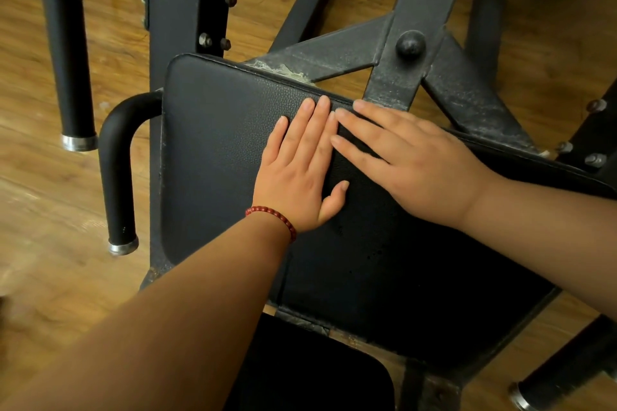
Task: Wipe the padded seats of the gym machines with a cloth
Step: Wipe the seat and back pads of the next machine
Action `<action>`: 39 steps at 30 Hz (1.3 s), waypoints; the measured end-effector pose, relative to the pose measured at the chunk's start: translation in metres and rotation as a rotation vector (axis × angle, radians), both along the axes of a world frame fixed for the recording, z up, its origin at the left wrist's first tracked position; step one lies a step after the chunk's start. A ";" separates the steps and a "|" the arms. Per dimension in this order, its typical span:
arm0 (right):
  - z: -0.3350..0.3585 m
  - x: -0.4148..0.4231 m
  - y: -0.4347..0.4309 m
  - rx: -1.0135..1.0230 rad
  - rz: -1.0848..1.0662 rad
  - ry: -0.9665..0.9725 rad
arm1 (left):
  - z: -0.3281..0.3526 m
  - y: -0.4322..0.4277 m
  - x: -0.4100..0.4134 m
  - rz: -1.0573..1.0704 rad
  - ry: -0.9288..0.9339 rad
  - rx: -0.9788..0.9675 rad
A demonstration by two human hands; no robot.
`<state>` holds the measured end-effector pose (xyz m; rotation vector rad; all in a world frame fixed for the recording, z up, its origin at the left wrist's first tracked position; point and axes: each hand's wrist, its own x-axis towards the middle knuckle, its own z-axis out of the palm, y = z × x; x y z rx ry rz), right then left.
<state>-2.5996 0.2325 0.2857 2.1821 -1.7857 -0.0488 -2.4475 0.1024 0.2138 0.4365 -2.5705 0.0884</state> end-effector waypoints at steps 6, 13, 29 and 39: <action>-0.006 -0.009 0.011 -0.010 0.049 -0.010 | 0.000 -0.001 0.000 -0.009 0.005 -0.010; -0.010 -0.007 0.011 -0.056 0.038 0.028 | 0.015 -0.004 0.005 -0.067 0.039 0.196; -0.007 0.018 -0.033 -0.073 0.015 -0.011 | 0.006 -0.045 0.018 0.155 0.070 0.098; -0.001 0.005 -0.011 0.026 0.037 0.068 | 0.004 -0.046 0.018 0.155 0.103 0.079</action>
